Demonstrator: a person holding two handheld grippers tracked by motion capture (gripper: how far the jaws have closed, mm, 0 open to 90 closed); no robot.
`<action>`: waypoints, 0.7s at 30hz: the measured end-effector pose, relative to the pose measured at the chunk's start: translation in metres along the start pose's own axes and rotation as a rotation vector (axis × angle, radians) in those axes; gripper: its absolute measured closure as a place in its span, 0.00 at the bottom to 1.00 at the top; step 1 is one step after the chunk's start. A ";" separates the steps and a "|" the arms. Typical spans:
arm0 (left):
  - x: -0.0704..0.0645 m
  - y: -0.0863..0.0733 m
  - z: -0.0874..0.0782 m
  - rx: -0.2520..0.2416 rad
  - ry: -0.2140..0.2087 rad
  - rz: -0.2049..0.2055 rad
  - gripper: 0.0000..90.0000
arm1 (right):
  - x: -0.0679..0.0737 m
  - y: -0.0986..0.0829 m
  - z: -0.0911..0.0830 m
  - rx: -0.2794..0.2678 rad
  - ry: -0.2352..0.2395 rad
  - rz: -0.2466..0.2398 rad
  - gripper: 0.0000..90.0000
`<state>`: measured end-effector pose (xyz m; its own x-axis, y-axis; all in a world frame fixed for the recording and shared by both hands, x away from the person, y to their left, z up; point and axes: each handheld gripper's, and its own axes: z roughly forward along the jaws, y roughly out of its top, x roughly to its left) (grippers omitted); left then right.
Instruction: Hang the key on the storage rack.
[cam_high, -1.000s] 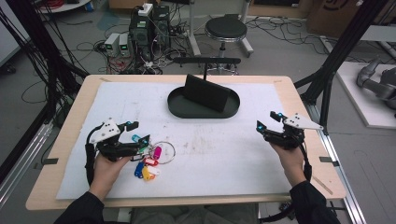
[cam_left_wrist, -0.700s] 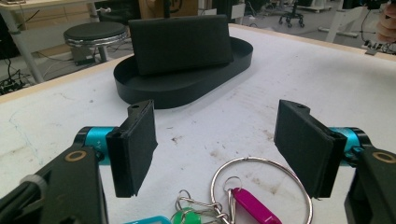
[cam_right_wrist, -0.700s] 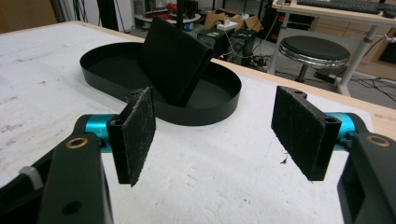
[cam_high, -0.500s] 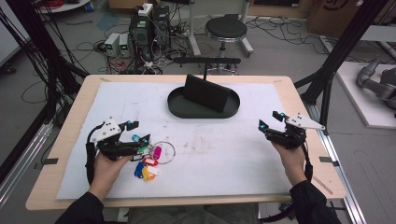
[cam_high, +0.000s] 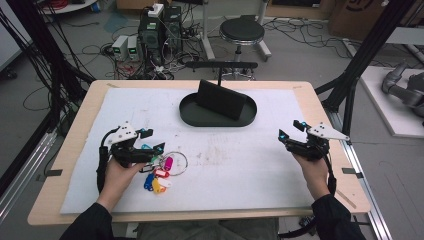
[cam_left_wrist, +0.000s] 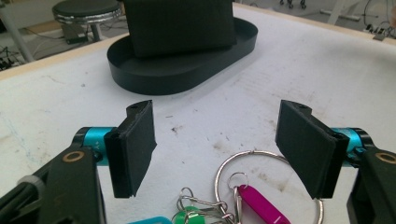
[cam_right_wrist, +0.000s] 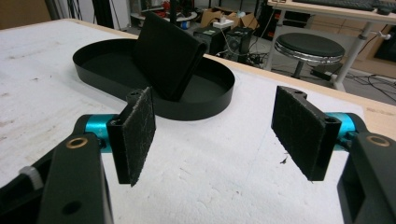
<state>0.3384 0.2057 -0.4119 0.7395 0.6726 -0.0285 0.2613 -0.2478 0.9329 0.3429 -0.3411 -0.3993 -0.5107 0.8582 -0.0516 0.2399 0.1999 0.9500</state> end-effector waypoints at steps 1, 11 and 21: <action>0.000 0.000 0.002 0.011 -0.002 0.004 0.32 | -0.001 0.000 0.000 -0.001 -0.001 -0.001 0.35; -0.002 0.000 0.024 0.131 -0.001 0.042 0.47 | -0.001 -0.001 -0.001 0.002 0.002 -0.005 0.35; -0.002 -0.006 0.041 0.262 0.019 0.080 0.63 | 0.000 -0.002 0.000 0.009 0.010 -0.009 0.35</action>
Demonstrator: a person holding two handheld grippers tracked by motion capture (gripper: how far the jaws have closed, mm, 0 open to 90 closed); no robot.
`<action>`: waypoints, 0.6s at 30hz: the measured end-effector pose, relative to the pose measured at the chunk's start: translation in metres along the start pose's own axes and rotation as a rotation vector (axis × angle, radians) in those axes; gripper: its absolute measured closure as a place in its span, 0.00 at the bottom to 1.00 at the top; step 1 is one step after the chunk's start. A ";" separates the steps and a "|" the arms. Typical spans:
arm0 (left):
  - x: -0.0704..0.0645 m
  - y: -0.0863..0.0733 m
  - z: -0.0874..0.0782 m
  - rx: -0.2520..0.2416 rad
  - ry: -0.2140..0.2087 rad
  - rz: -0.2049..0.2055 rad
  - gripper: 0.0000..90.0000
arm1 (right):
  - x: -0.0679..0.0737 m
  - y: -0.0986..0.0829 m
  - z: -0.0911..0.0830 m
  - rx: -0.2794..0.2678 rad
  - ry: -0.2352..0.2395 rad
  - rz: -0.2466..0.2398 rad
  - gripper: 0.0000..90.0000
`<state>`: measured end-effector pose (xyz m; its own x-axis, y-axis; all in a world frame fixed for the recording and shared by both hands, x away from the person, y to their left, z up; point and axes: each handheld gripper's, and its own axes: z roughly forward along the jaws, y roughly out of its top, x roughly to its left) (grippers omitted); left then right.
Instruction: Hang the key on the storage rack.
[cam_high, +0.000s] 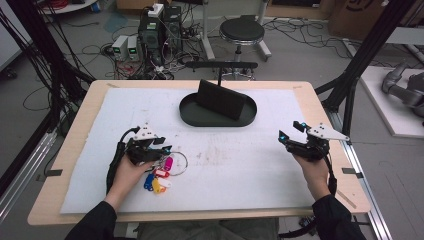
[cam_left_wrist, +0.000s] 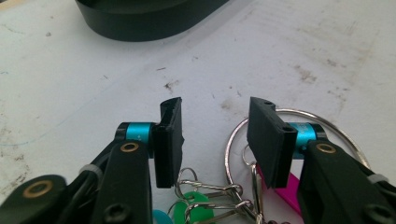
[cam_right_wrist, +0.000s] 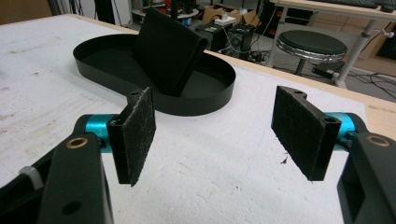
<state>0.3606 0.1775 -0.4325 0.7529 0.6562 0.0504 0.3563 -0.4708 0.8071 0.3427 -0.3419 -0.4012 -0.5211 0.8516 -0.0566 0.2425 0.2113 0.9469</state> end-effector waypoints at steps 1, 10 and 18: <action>0.000 0.000 0.000 0.000 0.000 0.000 0.65 | 0.000 0.000 0.000 0.000 0.000 -0.003 0.35; -0.008 -0.001 0.012 0.090 -0.003 0.063 0.73 | 0.000 0.000 0.000 -0.001 0.002 -0.007 0.35; -0.009 -0.002 0.015 0.110 -0.020 0.066 0.81 | 0.000 -0.001 0.000 -0.001 0.006 -0.007 0.35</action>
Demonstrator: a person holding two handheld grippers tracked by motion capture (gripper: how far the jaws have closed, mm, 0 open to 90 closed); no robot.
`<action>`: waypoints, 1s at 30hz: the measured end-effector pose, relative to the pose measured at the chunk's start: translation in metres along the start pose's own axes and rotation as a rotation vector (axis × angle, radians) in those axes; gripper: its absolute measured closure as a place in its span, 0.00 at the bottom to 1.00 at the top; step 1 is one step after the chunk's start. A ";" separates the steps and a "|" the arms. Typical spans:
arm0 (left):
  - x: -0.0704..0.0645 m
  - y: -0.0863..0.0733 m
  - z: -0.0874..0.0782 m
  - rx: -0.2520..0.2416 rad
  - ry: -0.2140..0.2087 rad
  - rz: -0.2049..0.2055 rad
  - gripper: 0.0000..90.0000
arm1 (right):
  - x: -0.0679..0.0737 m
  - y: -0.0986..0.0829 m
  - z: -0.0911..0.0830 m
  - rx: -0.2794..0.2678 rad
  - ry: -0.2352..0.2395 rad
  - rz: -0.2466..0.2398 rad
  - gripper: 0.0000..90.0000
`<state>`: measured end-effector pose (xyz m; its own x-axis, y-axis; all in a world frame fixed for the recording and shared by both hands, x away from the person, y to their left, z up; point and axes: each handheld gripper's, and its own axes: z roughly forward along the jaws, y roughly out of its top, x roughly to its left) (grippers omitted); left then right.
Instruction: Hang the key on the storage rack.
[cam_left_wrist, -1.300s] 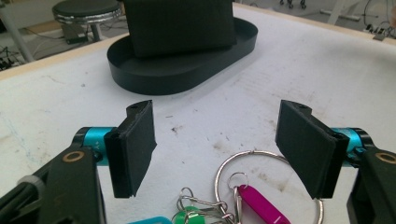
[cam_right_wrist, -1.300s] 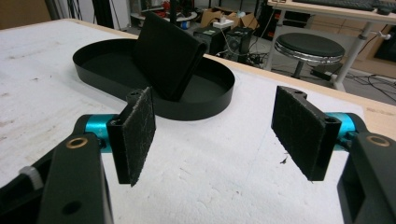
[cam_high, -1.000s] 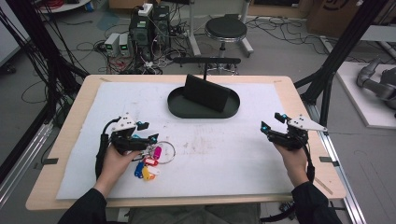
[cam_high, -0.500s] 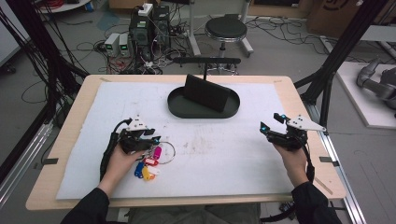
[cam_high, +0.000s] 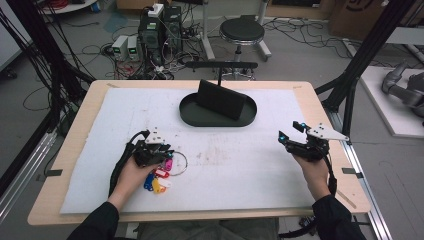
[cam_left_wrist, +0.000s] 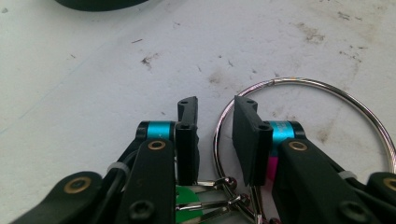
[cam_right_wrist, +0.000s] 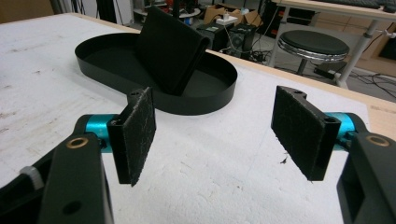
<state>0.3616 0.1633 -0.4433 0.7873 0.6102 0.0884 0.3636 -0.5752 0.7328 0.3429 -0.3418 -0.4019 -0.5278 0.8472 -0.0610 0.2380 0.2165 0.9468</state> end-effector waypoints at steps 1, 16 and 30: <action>0.000 0.000 0.000 0.000 0.000 0.000 0.82 | 0.000 0.000 0.000 0.002 0.002 0.001 0.35; 0.006 -0.002 0.000 0.000 -0.011 -0.042 0.83 | 0.000 0.000 0.001 0.004 0.004 -0.002 0.35; 0.005 -0.002 0.000 0.001 -0.034 -0.035 0.95 | 0.001 0.000 0.001 0.005 0.014 -0.003 0.35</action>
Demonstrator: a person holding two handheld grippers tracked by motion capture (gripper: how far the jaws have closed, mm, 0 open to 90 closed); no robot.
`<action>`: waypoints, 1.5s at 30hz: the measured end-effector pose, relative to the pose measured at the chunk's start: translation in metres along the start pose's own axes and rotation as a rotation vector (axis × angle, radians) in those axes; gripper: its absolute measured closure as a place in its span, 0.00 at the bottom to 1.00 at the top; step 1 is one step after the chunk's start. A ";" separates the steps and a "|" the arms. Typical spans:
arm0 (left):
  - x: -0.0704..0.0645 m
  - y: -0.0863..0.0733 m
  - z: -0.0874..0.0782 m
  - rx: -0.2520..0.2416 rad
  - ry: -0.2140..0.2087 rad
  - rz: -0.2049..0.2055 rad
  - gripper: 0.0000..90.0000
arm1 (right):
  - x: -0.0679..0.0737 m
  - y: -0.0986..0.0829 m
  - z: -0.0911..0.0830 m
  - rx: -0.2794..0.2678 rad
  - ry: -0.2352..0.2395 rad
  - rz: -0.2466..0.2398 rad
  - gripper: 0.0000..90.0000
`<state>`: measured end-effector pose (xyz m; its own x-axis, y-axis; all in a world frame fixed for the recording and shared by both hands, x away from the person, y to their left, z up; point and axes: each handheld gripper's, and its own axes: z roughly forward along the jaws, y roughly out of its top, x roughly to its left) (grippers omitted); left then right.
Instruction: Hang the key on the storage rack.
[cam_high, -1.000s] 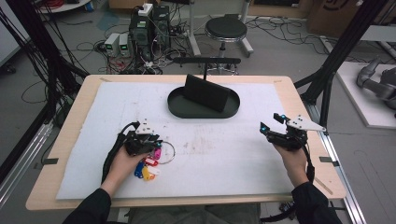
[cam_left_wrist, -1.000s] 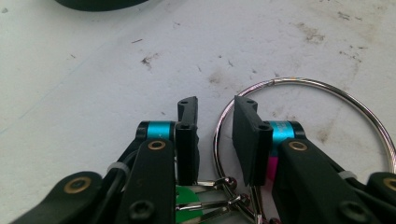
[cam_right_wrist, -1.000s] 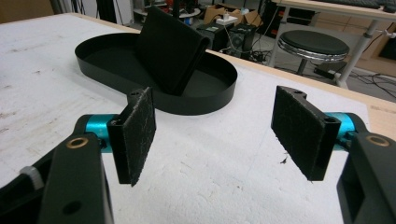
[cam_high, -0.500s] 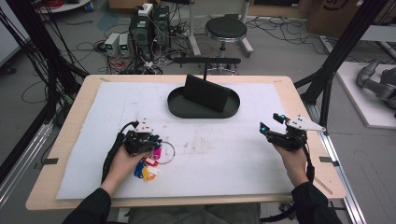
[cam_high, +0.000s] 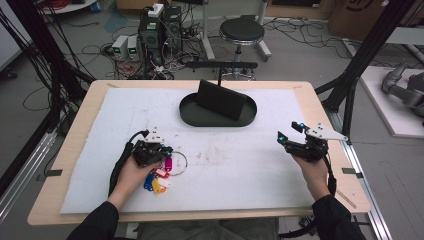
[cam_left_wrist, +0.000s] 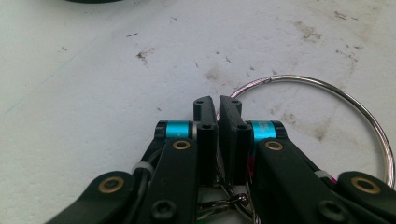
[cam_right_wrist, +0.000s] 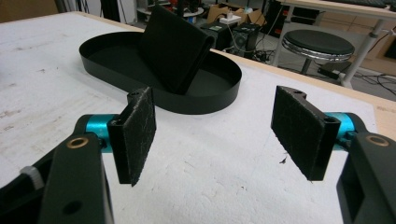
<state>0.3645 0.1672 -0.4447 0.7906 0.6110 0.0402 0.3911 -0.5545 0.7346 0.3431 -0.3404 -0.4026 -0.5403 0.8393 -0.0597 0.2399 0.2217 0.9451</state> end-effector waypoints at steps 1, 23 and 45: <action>0.001 0.000 0.000 -0.002 -0.005 -0.014 0.95 | 0.000 0.000 0.000 -0.002 0.000 0.002 0.35; -0.011 0.008 -0.039 -0.292 -0.104 -0.014 0.96 | 0.009 0.005 0.006 -0.040 0.033 -0.019 0.37; -0.017 0.000 -0.052 -0.328 -0.196 0.057 0.95 | 0.010 0.007 0.008 -0.044 0.043 -0.023 0.37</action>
<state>0.3270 0.1861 -0.4101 0.8940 0.4477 -0.0198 0.1977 -0.3544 0.9140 0.3457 -0.3265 -0.3996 -0.5799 0.8117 -0.0689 0.1919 0.2183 0.9568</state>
